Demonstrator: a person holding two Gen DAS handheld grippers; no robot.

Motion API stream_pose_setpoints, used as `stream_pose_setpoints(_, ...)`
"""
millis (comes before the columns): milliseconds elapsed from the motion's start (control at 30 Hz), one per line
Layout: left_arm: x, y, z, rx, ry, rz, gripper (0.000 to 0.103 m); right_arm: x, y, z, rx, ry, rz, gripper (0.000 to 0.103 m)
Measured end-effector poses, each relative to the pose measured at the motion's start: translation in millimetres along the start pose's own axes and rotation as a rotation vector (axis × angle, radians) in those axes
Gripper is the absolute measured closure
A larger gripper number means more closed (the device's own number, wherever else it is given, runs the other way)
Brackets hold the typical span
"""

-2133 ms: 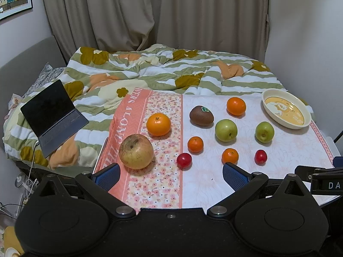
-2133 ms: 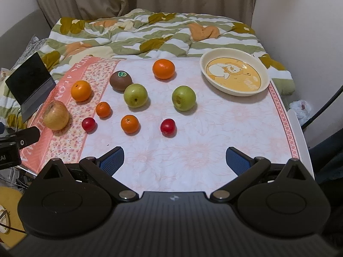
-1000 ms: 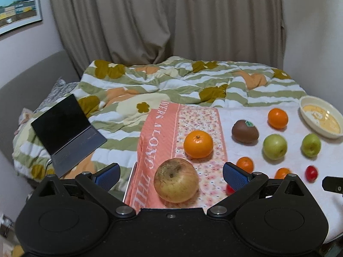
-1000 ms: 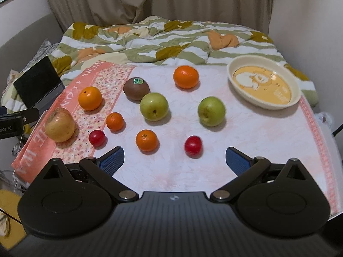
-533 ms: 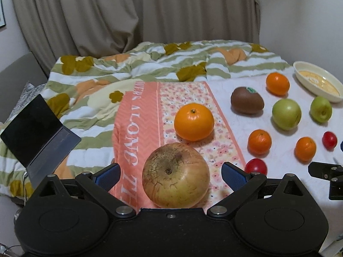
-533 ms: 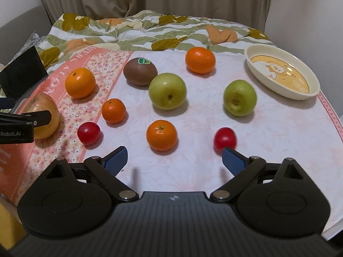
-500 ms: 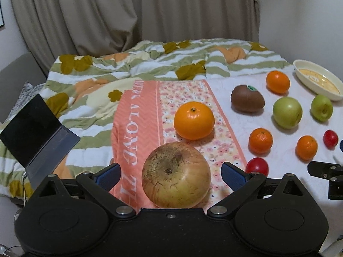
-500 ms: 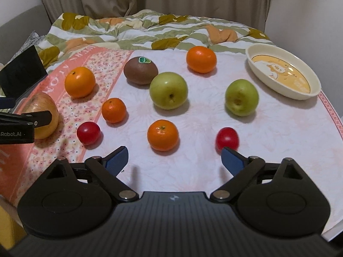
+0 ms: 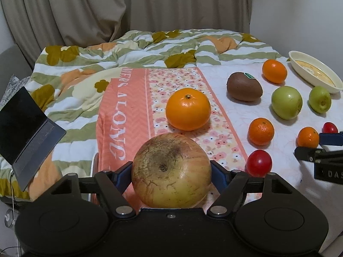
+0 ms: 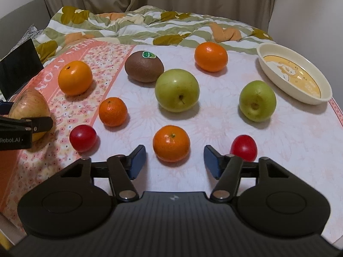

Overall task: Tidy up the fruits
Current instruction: 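Close the left tool on the large apple while the right tool grasps the tangerine, then carry the apple into the cream bowl with the left tool while the right tool places the tangerine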

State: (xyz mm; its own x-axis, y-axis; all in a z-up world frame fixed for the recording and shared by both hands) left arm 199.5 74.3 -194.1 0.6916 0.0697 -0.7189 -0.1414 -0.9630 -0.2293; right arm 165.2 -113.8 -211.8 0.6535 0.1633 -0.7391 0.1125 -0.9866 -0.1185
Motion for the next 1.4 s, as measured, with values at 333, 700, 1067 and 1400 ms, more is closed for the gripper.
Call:
stream_pose_setpoints(333,-6,-2,3,-0.025,0.001,0.019,0.025,1,-2,-6,-0.002,0.021,-0.013,0.050)
stream_pose_setpoints(700,-41,-4,1,-0.046,0.043,0.000,0.025,-25,-2,-16,-0.014,0.065,-0.024,0.051)
stream_pose_setpoints(1067,-106,25,-23,-0.081,0.081,-0.060,0.025,-86,31,-29,0.000,0.126,-0.063,0.051)
stream_pose_setpoints(1400,-152,107,-67,-0.161,0.138,-0.086,0.025,-146,125,-46,-0.023,0.154,-0.071,0.051)
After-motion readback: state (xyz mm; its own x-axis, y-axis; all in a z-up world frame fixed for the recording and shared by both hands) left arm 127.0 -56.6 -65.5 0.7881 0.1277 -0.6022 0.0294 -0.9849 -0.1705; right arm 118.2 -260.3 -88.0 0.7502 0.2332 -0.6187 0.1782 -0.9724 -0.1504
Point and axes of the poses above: each gripper's, at about its wrist camera, not at the fingertips, and x roughly the way its jaws point, y to its right, z to its underside, the point moved 10 cm from there along x, roughly the way its jaws point, and after that the axes turned 10 degrees about -z, right-handed, at the moved point
